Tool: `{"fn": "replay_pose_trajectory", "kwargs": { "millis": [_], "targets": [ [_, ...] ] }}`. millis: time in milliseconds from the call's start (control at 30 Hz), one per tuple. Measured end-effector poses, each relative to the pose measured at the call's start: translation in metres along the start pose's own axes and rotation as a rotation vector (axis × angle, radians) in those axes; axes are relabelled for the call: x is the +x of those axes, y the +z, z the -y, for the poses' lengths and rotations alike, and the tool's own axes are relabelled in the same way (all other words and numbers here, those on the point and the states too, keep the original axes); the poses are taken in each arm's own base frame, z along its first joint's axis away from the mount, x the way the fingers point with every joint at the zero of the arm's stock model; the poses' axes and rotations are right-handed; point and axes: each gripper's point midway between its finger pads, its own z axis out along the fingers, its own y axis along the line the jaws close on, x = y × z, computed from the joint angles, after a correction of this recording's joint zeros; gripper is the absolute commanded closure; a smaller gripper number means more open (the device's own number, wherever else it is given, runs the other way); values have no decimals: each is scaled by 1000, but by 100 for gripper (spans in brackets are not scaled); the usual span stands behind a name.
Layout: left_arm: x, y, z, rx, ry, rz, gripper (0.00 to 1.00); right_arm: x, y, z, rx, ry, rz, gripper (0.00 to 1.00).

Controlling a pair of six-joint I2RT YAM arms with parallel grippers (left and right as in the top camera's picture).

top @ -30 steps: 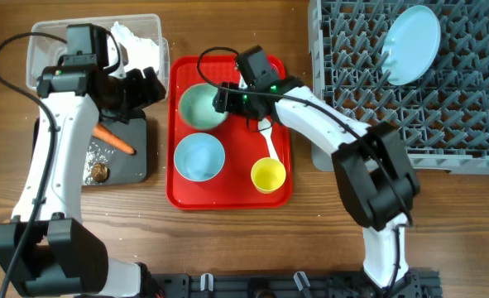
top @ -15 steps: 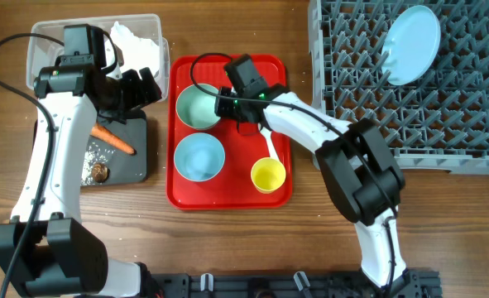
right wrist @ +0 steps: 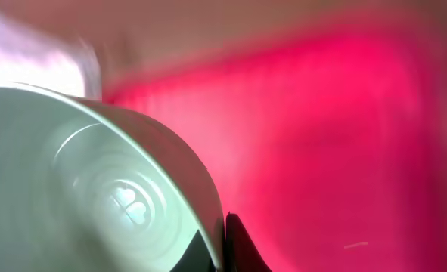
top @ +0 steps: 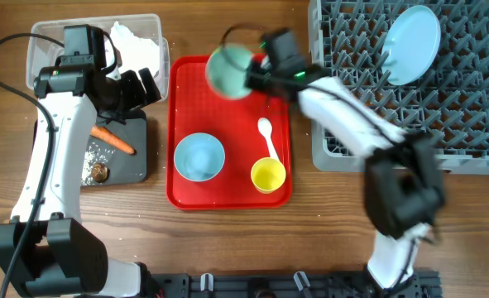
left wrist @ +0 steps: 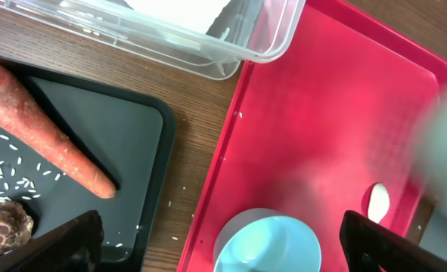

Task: Sort waste into correct bins and load items into the dishwasher rack
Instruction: 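Carry the green bowl with the right gripper and place it in the dish rack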

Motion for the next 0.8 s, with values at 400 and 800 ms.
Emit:
{"fn": "replay_pose_trajectory", "kwargs": {
  "millis": [400, 800],
  "targets": [
    [0, 0, 0, 0, 0, -1, 0, -218, -194, 124, 908, -371, 853, 96],
    [-1, -1, 0, -3, 0, 4, 0, -228, -100, 172, 1257, -871, 718, 96]
  ]
}}
